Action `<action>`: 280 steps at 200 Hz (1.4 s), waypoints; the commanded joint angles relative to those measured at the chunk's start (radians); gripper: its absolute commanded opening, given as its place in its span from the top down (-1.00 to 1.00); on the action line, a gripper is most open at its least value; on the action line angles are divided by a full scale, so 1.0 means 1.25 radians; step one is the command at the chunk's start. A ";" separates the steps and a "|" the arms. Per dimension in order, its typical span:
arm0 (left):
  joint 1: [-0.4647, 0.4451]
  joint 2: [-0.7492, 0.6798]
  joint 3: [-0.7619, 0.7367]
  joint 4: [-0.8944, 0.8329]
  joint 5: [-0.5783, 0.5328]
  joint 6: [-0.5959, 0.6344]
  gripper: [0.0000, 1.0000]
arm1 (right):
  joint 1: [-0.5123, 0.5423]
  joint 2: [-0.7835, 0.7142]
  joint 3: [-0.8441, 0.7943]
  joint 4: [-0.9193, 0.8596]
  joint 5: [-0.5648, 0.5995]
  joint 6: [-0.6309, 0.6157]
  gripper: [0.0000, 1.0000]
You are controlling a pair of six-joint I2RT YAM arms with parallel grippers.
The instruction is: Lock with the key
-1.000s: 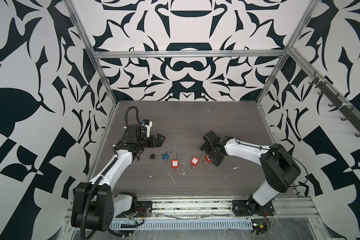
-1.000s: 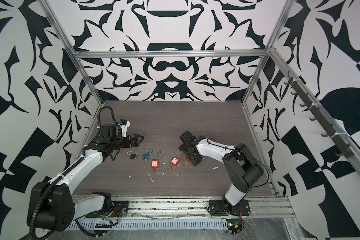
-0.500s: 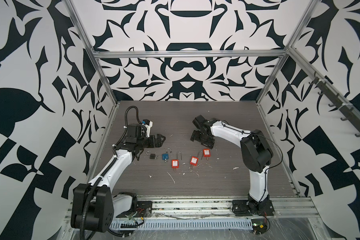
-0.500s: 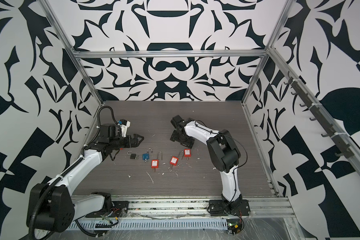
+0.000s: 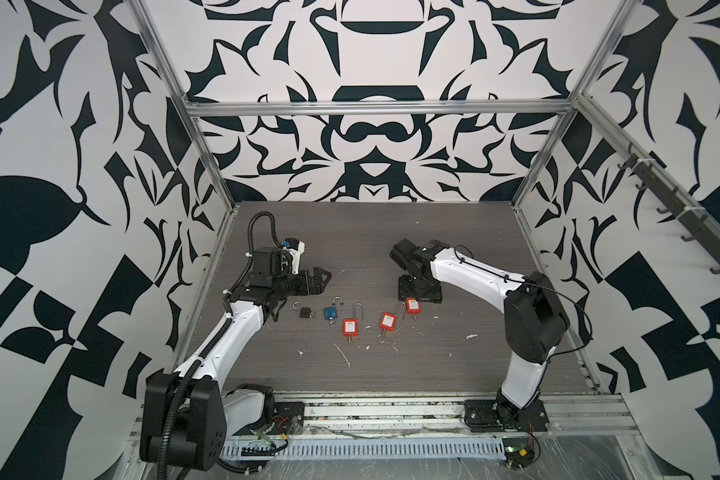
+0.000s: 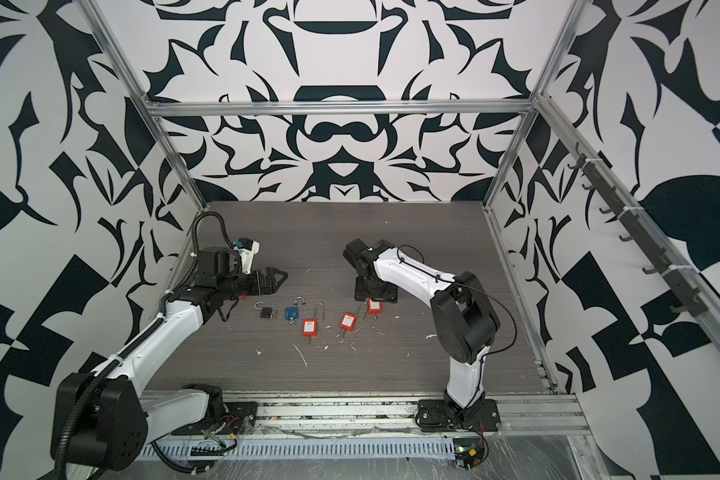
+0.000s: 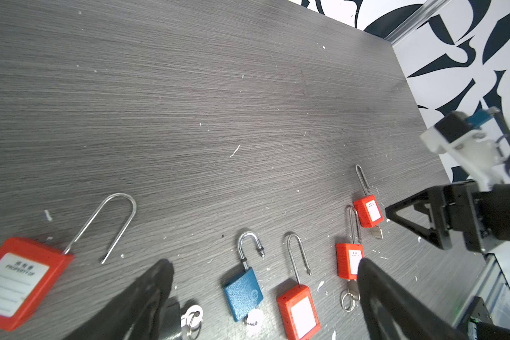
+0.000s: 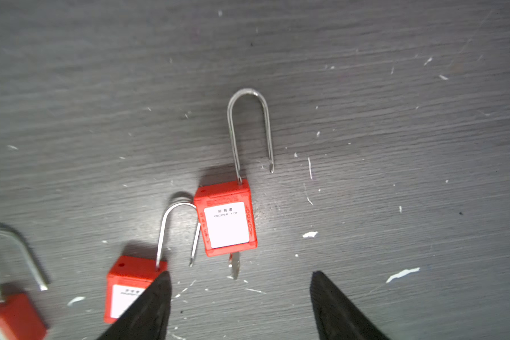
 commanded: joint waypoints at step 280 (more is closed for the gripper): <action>-0.002 -0.041 0.031 -0.052 0.005 -0.035 -0.99 | -0.036 0.097 -0.029 0.081 -0.051 -0.194 -0.05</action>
